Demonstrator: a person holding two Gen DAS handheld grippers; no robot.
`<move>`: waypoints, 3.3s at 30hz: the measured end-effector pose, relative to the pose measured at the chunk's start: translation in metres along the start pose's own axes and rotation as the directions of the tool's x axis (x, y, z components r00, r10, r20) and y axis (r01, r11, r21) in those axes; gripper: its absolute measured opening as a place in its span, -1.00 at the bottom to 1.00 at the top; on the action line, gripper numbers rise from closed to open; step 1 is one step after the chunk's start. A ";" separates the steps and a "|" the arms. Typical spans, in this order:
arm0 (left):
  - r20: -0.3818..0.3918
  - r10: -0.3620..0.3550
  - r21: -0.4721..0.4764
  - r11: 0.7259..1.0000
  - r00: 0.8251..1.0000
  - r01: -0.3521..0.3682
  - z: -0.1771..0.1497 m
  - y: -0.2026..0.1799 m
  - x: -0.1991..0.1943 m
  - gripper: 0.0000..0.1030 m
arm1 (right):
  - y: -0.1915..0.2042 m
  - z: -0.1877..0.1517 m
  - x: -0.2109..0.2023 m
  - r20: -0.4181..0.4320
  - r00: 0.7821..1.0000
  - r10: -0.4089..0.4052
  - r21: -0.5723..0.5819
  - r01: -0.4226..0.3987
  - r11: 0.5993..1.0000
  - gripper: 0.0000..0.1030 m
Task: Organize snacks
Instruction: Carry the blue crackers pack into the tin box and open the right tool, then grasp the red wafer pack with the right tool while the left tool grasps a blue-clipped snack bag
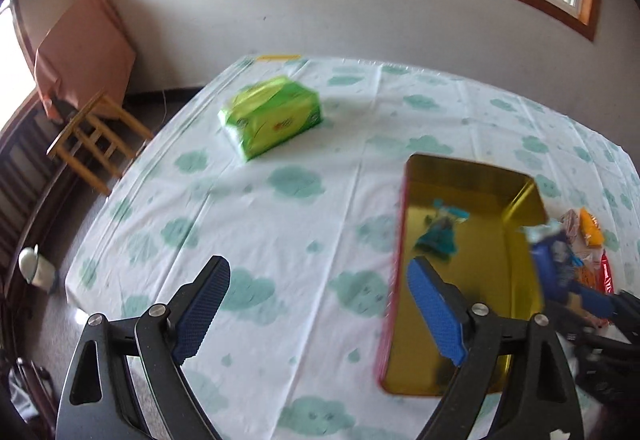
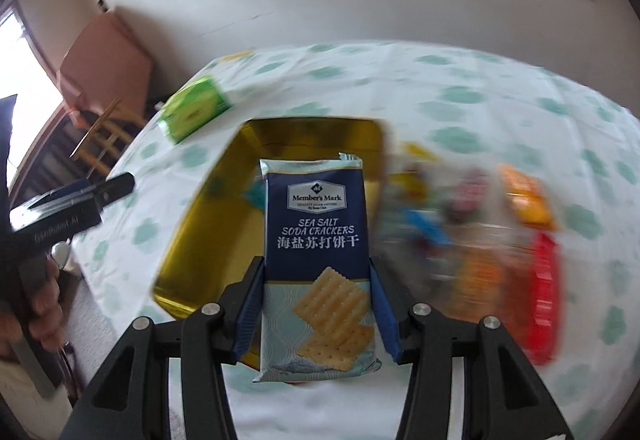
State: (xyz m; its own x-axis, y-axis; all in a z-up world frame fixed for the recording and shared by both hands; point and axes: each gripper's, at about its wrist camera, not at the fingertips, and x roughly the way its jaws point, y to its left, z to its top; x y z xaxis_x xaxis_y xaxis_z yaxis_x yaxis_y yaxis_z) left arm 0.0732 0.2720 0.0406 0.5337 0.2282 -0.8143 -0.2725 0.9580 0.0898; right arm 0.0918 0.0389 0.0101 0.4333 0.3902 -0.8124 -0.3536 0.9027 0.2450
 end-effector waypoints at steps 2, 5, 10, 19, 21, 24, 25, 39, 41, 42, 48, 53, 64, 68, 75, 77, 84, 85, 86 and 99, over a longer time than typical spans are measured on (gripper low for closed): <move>-0.016 -0.002 -0.026 1.000 1.000 0.001 -0.004 0.010 0.002 0.72 | 0.022 0.001 0.015 -0.022 1.000 0.004 -0.035 -0.004 0.999 -0.02; -0.034 0.006 -0.088 0.996 0.999 -0.009 -0.010 0.026 0.007 0.72 | 0.044 0.003 0.035 -0.055 0.998 0.009 -0.059 -0.012 0.998 -0.02; -0.061 0.023 -0.159 0.987 0.998 -0.033 -0.017 0.046 0.013 0.72 | 0.061 0.000 0.058 -0.102 0.995 0.003 -0.069 -0.010 0.998 -0.02; -0.095 0.033 -0.209 0.976 0.995 -0.053 -0.030 0.065 0.018 0.72 | 0.070 -0.001 0.094 -0.176 0.984 0.008 -0.087 -0.023 0.996 -0.01; -0.092 0.037 -0.213 0.976 0.995 -0.056 -0.031 0.067 0.018 0.72 | 0.070 -0.003 0.099 -0.188 0.982 0.015 -0.072 -0.029 0.997 -0.01; -0.099 0.034 -0.222 0.973 0.995 -0.055 -0.031 0.069 0.018 0.72 | 0.071 -0.005 0.103 -0.192 0.981 0.016 -0.068 -0.030 0.997 0.00; -0.100 0.031 -0.223 0.973 0.994 -0.053 -0.032 0.069 0.019 0.72 | 0.072 -0.005 0.103 -0.192 0.981 0.017 -0.065 -0.030 0.997 0.01; -0.071 -0.016 -0.189 0.982 0.997 0.002 -0.031 0.040 0.008 0.72 | 0.073 -0.011 0.073 -0.145 0.983 0.114 -0.130 -0.133 0.982 0.02; -0.060 -0.037 -0.174 0.984 0.998 0.026 -0.029 0.030 0.004 0.72 | 0.059 -0.010 0.055 -0.104 0.988 0.111 -0.128 -0.124 0.984 0.02; -0.055 -0.047 -0.161 0.986 0.997 0.038 -0.029 0.024 0.001 0.72 | 0.047 -0.010 0.044 -0.080 0.992 0.099 -0.122 -0.108 0.987 0.02; -0.034 -0.112 -0.081 0.991 0.993 0.109 -0.027 -0.017 -0.013 0.72 | -0.038 -0.010 -0.009 0.019 0.998 -0.062 -0.033 0.062 0.997 0.10; -0.036 -0.149 -0.011 0.989 0.988 0.149 -0.030 -0.053 -0.022 0.72 | -0.121 -0.014 -0.030 0.028 0.981 -0.190 0.087 0.187 0.978 0.15; -0.074 -0.215 0.116 0.968 0.974 0.222 -0.036 -0.129 -0.028 0.72 | -0.197 -0.038 -0.017 -0.029 0.985 -0.167 0.223 0.170 0.960 0.15; -0.090 -0.228 0.132 0.962 0.970 0.238 -0.036 -0.146 -0.025 0.72 | -0.204 -0.046 -0.007 -0.046 0.986 -0.163 0.223 0.169 0.960 0.15; -0.106 -0.213 0.166 0.959 0.971 0.228 -0.034 -0.171 -0.017 0.72 | -0.217 -0.055 -0.010 -0.011 0.989 -0.147 0.225 0.146 0.963 0.11; -0.106 -0.214 0.175 0.957 0.971 0.230 -0.034 -0.177 -0.015 0.72 | -0.217 -0.056 -0.011 -0.006 0.986 -0.167 0.202 0.165 0.965 0.00; -0.087 -0.208 0.239 0.945 0.974 0.223 -0.026 -0.202 -0.010 0.72 | -0.216 -0.063 -0.012 0.008 0.950 -0.311 0.111 0.308 0.945 -0.06; -0.094 -0.213 0.242 0.942 0.972 0.230 -0.024 -0.206 -0.009 0.72 | -0.218 -0.064 -0.014 0.011 0.950 -0.312 0.117 0.309 0.944 -0.06; -0.106 -0.222 0.245 0.939 0.969 0.241 -0.022 -0.210 -0.007 0.72 | -0.221 -0.066 -0.016 0.015 0.948 -0.319 0.127 0.315 0.941 -0.06; -0.312 -0.318 0.156 0.912 0.895 0.379 0.016 -0.251 0.025 0.15 | -0.247 -0.088 -0.033 0.081 0.935 -0.344 0.173 0.327 0.929 -0.10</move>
State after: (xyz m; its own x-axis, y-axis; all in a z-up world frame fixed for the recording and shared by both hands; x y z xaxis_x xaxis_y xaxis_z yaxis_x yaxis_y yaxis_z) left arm 0.1684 0.0398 0.0067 0.3145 -0.1547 -0.9366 0.0785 0.9875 -0.1367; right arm 0.0916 -0.2127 -0.0697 0.5944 0.0692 -0.8012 -0.0439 0.9976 0.0536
